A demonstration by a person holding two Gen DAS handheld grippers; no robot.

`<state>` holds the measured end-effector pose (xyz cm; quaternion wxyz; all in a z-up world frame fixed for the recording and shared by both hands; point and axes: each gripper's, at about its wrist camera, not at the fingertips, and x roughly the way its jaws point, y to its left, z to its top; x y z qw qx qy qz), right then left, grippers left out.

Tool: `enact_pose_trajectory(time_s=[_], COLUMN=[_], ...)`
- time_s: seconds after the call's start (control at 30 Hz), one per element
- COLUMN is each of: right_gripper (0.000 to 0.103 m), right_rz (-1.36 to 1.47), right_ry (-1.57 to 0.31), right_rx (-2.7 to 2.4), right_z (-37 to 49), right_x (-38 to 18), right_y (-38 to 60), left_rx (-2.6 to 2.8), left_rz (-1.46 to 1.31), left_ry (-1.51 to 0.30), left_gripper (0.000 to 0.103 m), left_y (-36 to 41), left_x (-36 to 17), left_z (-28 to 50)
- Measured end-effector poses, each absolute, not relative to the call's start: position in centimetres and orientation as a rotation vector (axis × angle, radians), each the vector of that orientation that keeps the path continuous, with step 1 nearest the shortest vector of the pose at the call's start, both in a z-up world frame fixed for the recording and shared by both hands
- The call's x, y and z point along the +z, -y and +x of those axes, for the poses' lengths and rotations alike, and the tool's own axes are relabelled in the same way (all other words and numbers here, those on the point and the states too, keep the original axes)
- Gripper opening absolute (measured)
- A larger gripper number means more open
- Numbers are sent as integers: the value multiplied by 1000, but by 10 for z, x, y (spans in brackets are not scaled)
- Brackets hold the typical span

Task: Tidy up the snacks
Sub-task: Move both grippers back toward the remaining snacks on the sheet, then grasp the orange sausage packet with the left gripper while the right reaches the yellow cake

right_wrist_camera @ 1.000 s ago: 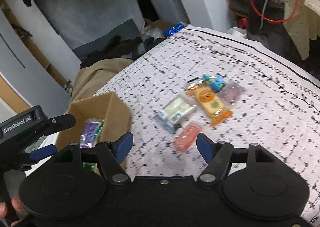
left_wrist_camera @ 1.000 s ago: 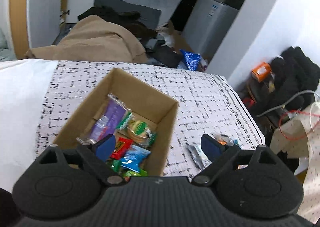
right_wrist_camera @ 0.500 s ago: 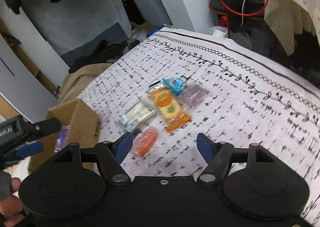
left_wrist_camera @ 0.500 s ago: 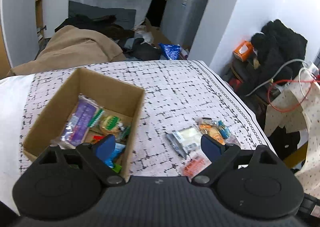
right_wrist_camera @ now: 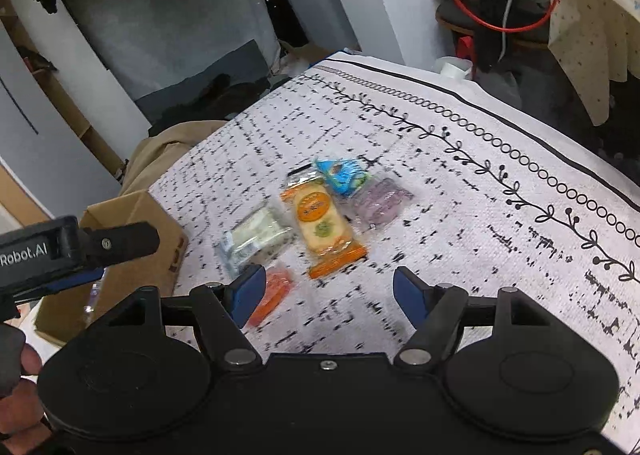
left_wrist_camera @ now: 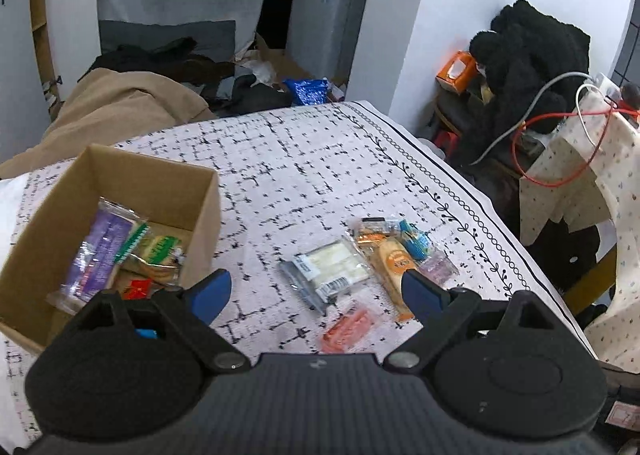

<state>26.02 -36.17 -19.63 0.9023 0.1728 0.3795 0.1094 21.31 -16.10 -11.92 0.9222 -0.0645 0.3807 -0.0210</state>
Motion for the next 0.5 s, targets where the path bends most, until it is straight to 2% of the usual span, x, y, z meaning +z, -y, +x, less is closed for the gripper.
enact_pose_trajectory(time_s=[0.5], right_gripper=[68], right_rz=[494], right_ry=[-807], right_rx=[225], right_z=[285], right_x=[-228], right_y=[388], left_rx=[-25], left_rz=[-37], left_ry=[-898], left_gripper=[83], left_y=[193], left_x=[-165], left_z=[242])
